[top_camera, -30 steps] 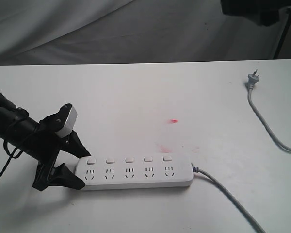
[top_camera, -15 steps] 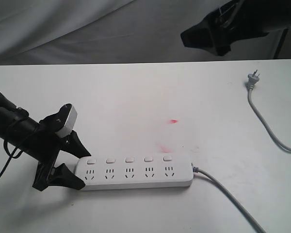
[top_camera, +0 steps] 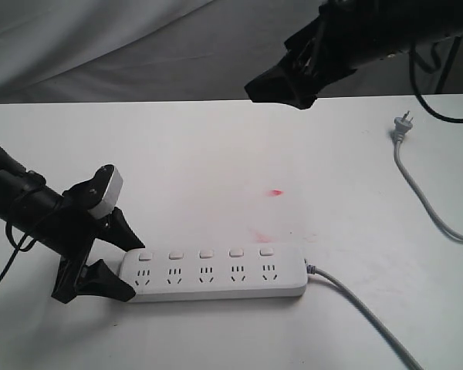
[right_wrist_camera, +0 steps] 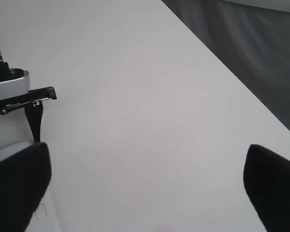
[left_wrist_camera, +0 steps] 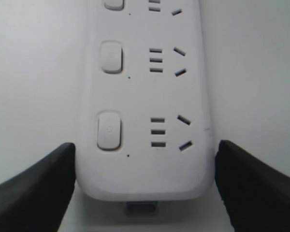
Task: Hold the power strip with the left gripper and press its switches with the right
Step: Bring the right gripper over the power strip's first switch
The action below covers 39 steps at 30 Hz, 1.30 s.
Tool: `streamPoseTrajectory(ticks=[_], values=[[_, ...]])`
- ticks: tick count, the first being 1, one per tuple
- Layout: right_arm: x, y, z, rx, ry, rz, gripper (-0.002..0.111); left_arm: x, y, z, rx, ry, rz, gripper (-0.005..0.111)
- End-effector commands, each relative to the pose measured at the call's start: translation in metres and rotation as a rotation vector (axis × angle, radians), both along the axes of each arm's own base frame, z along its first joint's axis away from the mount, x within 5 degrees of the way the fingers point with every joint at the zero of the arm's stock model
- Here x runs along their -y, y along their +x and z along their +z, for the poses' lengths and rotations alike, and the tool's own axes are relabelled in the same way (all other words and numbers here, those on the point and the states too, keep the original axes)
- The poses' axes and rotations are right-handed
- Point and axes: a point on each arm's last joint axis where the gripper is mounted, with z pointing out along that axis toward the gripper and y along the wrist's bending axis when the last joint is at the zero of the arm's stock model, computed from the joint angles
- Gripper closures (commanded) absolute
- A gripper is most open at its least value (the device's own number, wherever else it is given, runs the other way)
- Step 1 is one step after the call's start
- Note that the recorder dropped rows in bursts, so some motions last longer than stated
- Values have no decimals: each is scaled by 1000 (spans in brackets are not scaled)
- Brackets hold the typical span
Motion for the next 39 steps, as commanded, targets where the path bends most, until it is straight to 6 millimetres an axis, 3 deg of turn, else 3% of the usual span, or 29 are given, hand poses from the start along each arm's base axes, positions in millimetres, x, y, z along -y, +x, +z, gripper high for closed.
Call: streamPoseTrajectory(ticks=[1,7,19,23,29,33,39], values=[[-20,7,-6,36,-42,112,3,1,-1,-1,0,9,-29,56],[-40,16,-34,20,-74,199,3,1,-1,-1,0,9,-29,56],[-58,32,-85,-21,-54,297,3,1,-1,-1,0,9,-29,56],[-75,35,-101,-19,-71,348,3,1,-1,-1,0,9,-29,56],[-107,64,-105,-66,13,475,3,1,-1,-1,0,9,-29,56],[-139,61,-121,-61,-56,556,3,1,-1,-1,0,9,-29,56],[-152,58,-136,-71,-83,598,3,1,-1,-1,0,9,-29,56]])
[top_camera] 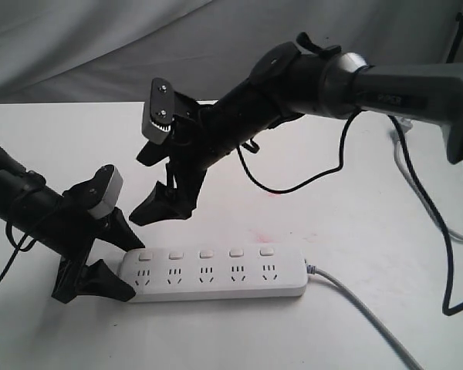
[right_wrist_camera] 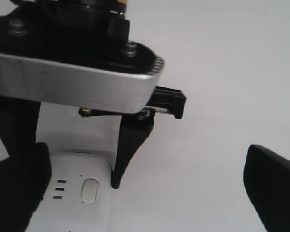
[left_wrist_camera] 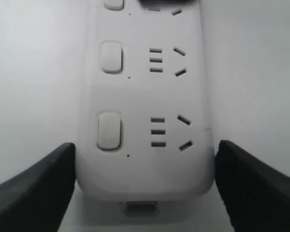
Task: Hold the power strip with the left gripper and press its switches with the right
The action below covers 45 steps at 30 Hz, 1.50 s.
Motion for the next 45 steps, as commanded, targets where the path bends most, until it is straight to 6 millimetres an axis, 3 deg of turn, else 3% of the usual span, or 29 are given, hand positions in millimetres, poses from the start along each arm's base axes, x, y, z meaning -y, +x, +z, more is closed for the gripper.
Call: streamPoseTrajectory(ticks=[1,21,40,45], values=[[-3,1,-7,8,-15,16,3,1,-1,-1,1,10,-28,56],[-16,2,-44,-21,-49,14,3,1,-1,-1,1,10,-28,56],[-16,5,-50,12,-83,-12,3,1,-1,-1,1,10,-28,56],[-19,4,-61,-10,-87,-10,3,1,-1,-1,1,10,-28,56]])
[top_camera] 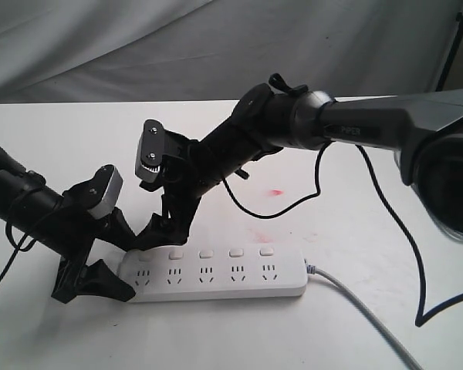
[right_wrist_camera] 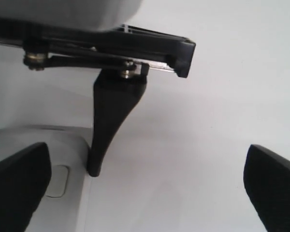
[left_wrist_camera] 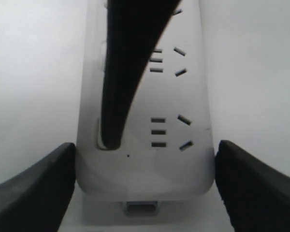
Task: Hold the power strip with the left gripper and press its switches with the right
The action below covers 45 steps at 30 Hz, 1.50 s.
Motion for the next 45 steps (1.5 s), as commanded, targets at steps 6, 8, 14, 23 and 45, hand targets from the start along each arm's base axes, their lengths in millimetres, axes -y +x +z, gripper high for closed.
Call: streamPoseTrajectory(ticks=[6,8,14,23,45], values=[[-6,-2,-15,-6,-21,11,3,1,-1,-1,1,10,-28,56],[-6,0,-15,5,-25,-1,3,1,-1,-1,1,10,-28,56],[-5,0,-16,-5,-38,-10,3,1,-1,-1,1,10,-28,56],[-6,-3,9,10,9,2,3,1,-1,-1,1,10,-28,56],[3,-2,-43,11,-220,43,3,1,-1,-1,1,10,-28,56]])
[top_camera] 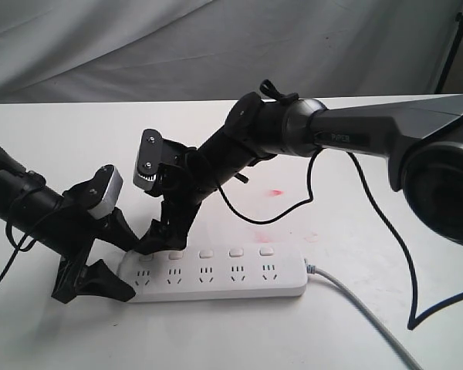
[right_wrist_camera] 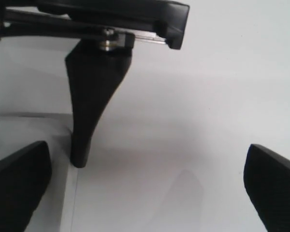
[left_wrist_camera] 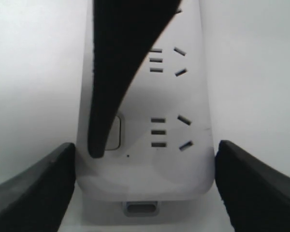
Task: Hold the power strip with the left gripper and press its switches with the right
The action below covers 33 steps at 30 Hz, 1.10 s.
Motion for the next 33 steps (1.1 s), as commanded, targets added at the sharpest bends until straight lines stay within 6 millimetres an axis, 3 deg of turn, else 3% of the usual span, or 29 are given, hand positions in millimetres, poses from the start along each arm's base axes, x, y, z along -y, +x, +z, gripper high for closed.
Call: streamPoseTrajectory(ticks=[1,14,19,33], values=[[3,-5,-26,17,-140,88,3,1,-1,-1,1,10,-28,56],[2,-6,-27,29,-180,84,3,1,-1,-1,1,10,-28,56],[-3,-7,-24,-9,-113,51,3,1,-1,-1,1,10,-28,56],[-5,-10,41,66,-21,57,3,1,-1,-1,1,10,-28,56]])
